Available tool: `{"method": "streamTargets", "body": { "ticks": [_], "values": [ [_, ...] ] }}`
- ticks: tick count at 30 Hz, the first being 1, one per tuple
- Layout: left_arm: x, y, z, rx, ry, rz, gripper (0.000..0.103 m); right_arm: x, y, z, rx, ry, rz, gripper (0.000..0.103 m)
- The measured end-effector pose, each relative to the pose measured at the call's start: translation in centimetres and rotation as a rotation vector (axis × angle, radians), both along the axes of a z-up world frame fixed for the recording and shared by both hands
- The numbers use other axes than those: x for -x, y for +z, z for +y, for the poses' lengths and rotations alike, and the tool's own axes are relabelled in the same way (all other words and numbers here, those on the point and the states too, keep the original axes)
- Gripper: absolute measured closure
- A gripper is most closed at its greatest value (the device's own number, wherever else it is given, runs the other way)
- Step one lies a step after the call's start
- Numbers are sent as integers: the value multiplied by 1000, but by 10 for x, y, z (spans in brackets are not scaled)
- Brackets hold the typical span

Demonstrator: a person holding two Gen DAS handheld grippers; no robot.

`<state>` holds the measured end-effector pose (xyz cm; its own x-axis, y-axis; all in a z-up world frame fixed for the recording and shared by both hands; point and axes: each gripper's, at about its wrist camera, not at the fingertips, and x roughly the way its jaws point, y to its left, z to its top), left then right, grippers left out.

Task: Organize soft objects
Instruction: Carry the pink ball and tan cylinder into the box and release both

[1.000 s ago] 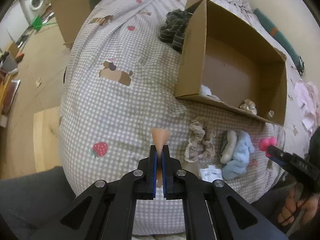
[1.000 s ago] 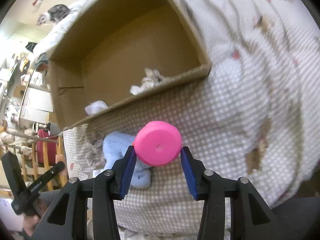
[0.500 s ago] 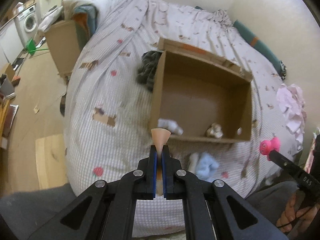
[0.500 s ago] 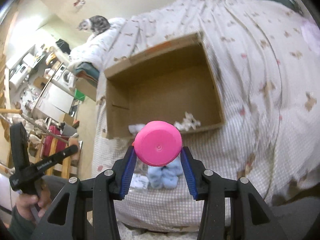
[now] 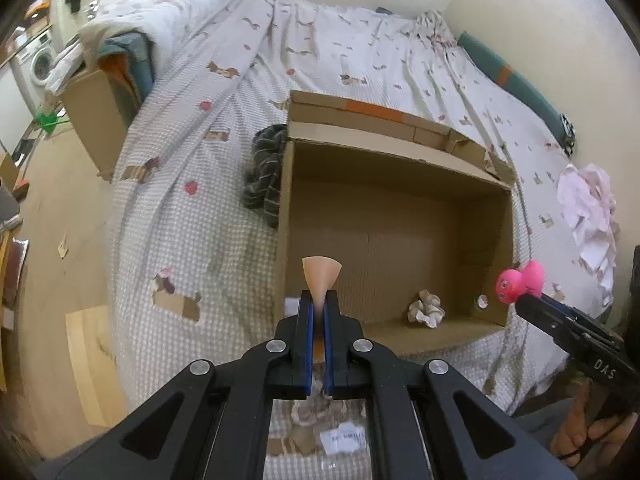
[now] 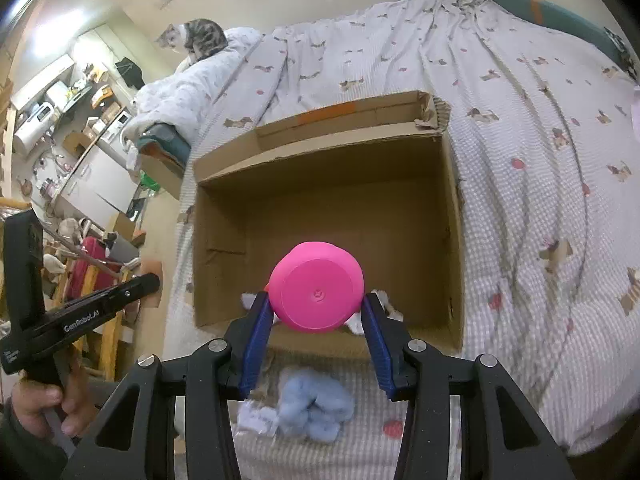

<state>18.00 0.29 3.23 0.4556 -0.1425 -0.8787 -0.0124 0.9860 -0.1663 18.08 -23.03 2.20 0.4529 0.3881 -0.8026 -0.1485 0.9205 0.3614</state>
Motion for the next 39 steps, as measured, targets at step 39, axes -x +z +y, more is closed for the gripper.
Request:
{"method": "streamTargets", "body": {
  "ticks": [39],
  "values": [
    [-38, -80, -41, -71, -135, 65, 73, -52, -95, 31, 107, 31, 184, 49]
  ]
}}
